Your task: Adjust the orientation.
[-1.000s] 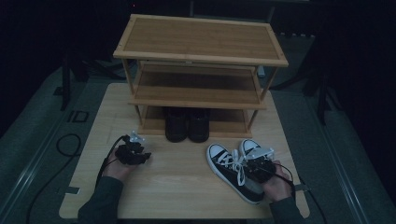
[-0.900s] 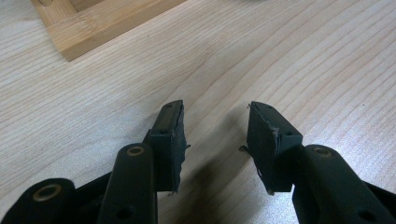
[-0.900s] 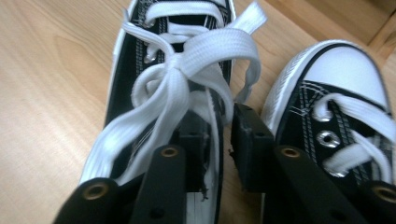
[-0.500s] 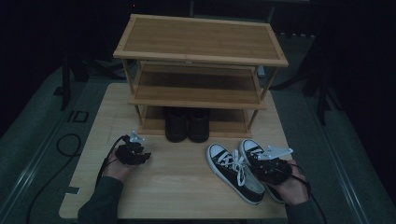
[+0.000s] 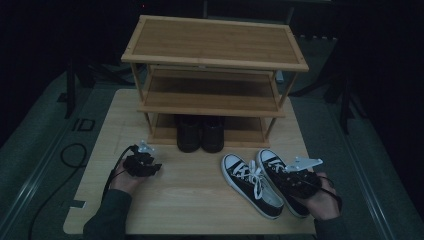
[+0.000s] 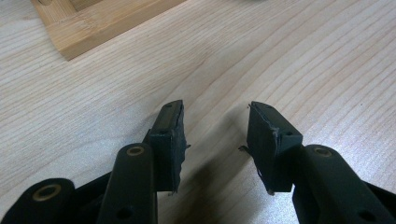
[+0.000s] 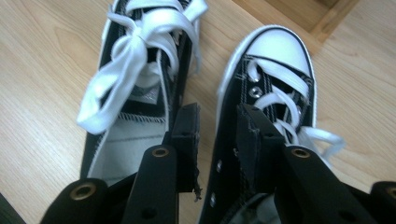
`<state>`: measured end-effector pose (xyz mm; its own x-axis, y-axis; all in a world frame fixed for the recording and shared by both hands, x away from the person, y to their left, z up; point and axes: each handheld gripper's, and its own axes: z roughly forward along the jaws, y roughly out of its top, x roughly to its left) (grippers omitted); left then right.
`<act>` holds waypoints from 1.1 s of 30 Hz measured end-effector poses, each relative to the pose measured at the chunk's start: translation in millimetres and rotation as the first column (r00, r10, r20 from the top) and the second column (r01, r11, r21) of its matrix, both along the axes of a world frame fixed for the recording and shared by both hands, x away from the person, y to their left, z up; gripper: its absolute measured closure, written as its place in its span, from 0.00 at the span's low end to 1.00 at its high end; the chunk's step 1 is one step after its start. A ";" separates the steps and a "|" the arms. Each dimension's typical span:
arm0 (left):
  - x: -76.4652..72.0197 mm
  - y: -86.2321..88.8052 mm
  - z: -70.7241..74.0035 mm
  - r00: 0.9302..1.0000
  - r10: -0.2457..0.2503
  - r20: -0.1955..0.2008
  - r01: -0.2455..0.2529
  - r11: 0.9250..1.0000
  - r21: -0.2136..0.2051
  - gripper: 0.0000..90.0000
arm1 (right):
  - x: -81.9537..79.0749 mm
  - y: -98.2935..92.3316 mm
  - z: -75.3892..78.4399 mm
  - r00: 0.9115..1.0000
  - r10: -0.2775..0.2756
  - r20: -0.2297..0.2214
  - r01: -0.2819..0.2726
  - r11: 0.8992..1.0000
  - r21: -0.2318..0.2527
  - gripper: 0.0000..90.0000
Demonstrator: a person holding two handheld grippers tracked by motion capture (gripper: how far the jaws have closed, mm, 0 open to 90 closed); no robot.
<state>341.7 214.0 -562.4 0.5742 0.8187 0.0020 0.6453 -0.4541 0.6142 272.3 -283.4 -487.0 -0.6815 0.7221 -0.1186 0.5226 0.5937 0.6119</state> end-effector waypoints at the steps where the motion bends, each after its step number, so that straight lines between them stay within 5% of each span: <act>1: 0.2 0.1 0.2 1.000 -0.002 -0.002 0.002 1.000 0.001 0.63 | 0.0 -1.4 -0.2 1.000 -0.001 -0.001 0.001 1.000 -0.002 0.77; 23: -0.1 0.1 0.0 1.000 -0.001 0.000 0.001 1.000 -0.001 0.63 | -11.3 -17.1 1.7 0.999 -0.013 -0.036 0.012 1.000 -0.013 0.75; 33: -0.3 -0.3 0.1 1.000 -0.001 -0.001 0.001 1.000 0.003 0.63 | -17.9 -30.1 -2.1 0.996 -0.059 -0.060 0.057 0.998 -0.031 0.73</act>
<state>341.4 213.7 -562.3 0.5749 0.8182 0.0042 0.6454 -0.4567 0.6123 254.3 -313.6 -489.1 -0.6454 0.7573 -0.1000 0.5923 0.5788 0.5605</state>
